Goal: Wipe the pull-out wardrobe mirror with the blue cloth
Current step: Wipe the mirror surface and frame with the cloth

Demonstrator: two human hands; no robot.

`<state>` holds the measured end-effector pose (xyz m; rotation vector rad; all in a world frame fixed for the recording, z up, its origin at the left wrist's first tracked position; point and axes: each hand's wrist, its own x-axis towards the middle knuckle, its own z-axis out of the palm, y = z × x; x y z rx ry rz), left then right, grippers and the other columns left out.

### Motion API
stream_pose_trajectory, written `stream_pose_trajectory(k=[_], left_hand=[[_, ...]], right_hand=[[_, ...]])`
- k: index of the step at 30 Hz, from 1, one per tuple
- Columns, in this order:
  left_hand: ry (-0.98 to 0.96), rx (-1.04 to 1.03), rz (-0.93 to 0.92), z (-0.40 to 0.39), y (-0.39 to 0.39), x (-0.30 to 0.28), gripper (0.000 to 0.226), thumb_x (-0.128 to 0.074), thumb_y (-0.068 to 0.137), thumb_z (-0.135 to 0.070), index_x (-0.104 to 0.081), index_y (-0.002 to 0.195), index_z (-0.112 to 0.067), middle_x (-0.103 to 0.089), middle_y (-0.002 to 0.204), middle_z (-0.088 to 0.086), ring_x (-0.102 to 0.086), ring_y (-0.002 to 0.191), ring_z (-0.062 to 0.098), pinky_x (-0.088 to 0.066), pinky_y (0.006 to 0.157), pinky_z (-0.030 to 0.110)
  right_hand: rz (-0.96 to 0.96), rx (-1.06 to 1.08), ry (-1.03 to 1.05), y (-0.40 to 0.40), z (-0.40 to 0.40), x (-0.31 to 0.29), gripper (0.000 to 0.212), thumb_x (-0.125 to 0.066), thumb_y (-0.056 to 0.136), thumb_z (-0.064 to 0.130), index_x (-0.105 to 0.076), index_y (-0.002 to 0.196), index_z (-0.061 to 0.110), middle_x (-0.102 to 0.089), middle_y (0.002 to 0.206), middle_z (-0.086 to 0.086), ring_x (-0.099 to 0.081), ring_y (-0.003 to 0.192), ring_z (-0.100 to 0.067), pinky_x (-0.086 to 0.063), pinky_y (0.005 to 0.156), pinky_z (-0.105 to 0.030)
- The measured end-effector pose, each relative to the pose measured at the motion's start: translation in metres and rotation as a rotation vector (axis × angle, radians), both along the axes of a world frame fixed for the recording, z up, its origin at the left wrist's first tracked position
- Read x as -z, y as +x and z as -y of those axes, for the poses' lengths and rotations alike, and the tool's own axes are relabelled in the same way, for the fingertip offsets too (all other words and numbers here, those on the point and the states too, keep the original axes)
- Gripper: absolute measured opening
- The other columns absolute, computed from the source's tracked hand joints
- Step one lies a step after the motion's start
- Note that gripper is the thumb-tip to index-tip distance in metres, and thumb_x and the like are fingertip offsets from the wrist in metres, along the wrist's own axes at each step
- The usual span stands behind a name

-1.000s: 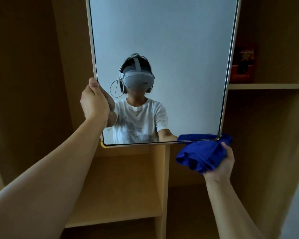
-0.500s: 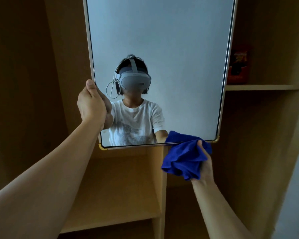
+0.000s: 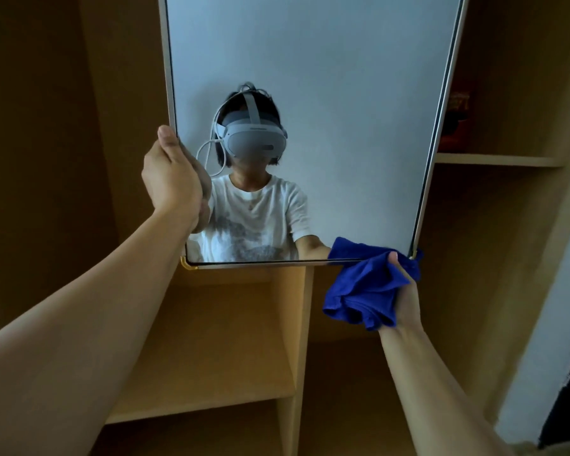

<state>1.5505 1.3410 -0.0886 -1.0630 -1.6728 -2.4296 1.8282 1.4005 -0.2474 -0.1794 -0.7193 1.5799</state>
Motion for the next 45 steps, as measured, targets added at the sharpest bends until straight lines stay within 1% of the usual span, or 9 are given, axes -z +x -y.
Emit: stream_pose_trajectory(k=[7, 15, 22, 25, 31, 33, 37, 40, 45], left_hand=[[0.003, -0.017, -0.079, 0.004, 0.000, -0.001, 0.044, -0.022, 0.100, -0.046, -0.042, 0.067, -0.026, -0.052, 0.072, -0.008, -0.056, 0.076, 0.015, -0.046, 0.073, 0.032], [0.035, 0.000, -0.067, 0.002, 0.001, 0.001, 0.043, -0.023, 0.099, -0.048, -0.043, 0.066, -0.028, -0.051, 0.068, -0.010, -0.052, 0.065, 0.003, -0.042, 0.066, 0.023], [0.032, -0.001, -0.036, 0.006, 0.003, 0.000, 0.046, -0.024, 0.098, -0.050, -0.056, 0.082, -0.023, -0.059, 0.082, -0.007, -0.061, 0.086, 0.016, -0.050, 0.078, 0.032], [0.029, -0.017, -0.062, 0.006, 0.001, 0.001, 0.043, -0.024, 0.099, -0.048, -0.044, 0.067, -0.027, -0.051, 0.070, -0.010, -0.052, 0.070, 0.011, -0.042, 0.070, 0.028], [0.025, -0.019, -0.080, 0.015, 0.007, 0.001, 0.045, -0.023, 0.100, -0.046, -0.041, 0.064, -0.026, -0.047, 0.067, -0.009, -0.047, 0.063, 0.008, -0.040, 0.064, 0.027], [0.040, -0.013, -0.084, 0.018, 0.010, 0.001, 0.045, -0.023, 0.100, -0.046, -0.041, 0.064, -0.025, -0.048, 0.066, -0.009, -0.046, 0.062, 0.006, -0.039, 0.062, 0.025], [0.071, 0.031, -0.060, 0.023, 0.014, 0.000, 0.046, -0.023, 0.099, -0.047, -0.046, 0.067, -0.023, -0.051, 0.064, -0.003, -0.046, 0.061, 0.010, -0.039, 0.062, 0.029], [0.094, 0.077, -0.050, 0.027, 0.015, 0.002, 0.049, -0.024, 0.098, -0.050, -0.057, 0.081, -0.018, -0.060, 0.072, 0.014, -0.051, 0.065, 0.016, -0.043, 0.065, 0.033], [0.088, 0.120, -0.079, 0.035, 0.017, 0.001, 0.048, -0.023, 0.096, -0.053, -0.037, 0.063, -0.021, -0.043, 0.059, 0.011, -0.040, 0.058, 0.027, -0.037, 0.057, 0.040]], right_hand=[[-0.136, -0.005, 0.003, -0.002, 0.004, -0.006, 0.052, -0.038, 0.099, 0.040, -0.079, 0.076, 0.018, -0.072, 0.083, -0.005, -0.070, 0.075, -0.020, -0.057, 0.068, -0.033], [0.012, -0.224, 0.025, -0.064, 0.027, -0.008, 0.040, -0.041, 0.092, 0.044, -0.053, 0.112, 0.012, -0.065, 0.097, -0.010, -0.062, 0.079, -0.023, -0.051, 0.071, -0.031], [0.006, -0.181, -0.196, -0.081, 0.059, -0.024, 0.040, -0.046, 0.094, 0.043, -0.059, 0.114, 0.011, -0.072, 0.100, -0.012, -0.071, 0.084, -0.029, -0.058, 0.064, -0.038], [0.028, -0.108, -0.341, -0.096, 0.079, -0.015, 0.039, -0.056, 0.090, 0.037, -0.059, 0.121, 0.014, -0.067, 0.114, -0.014, -0.066, 0.096, -0.034, -0.054, 0.071, -0.043], [-0.208, -0.391, -0.340, -0.110, 0.091, -0.011, 0.037, -0.040, 0.096, 0.032, -0.067, 0.091, 0.007, -0.070, 0.073, -0.012, -0.067, 0.058, -0.026, -0.055, 0.052, -0.032], [-0.279, -0.399, -0.265, -0.113, 0.078, -0.017, 0.039, -0.038, 0.098, 0.031, -0.069, 0.092, 0.009, -0.071, 0.081, -0.010, -0.070, 0.068, -0.025, -0.057, 0.058, -0.035], [-0.078, -0.364, -0.078, -0.135, 0.075, -0.020, 0.019, -0.048, 0.092, 0.030, -0.061, 0.095, 0.017, -0.069, 0.085, -0.006, -0.068, 0.074, -0.024, -0.057, 0.065, -0.037], [-0.002, -0.511, -0.094, -0.168, 0.086, -0.014, 0.031, -0.053, 0.090, 0.034, -0.073, 0.087, 0.010, -0.068, 0.093, -0.016, -0.067, 0.084, -0.031, -0.056, 0.075, -0.044], [0.051, -0.608, -0.104, -0.196, 0.098, -0.013, 0.034, -0.061, 0.087, 0.034, -0.063, 0.106, 0.006, -0.057, 0.117, -0.020, -0.050, 0.115, -0.038, -0.039, 0.101, -0.056]])
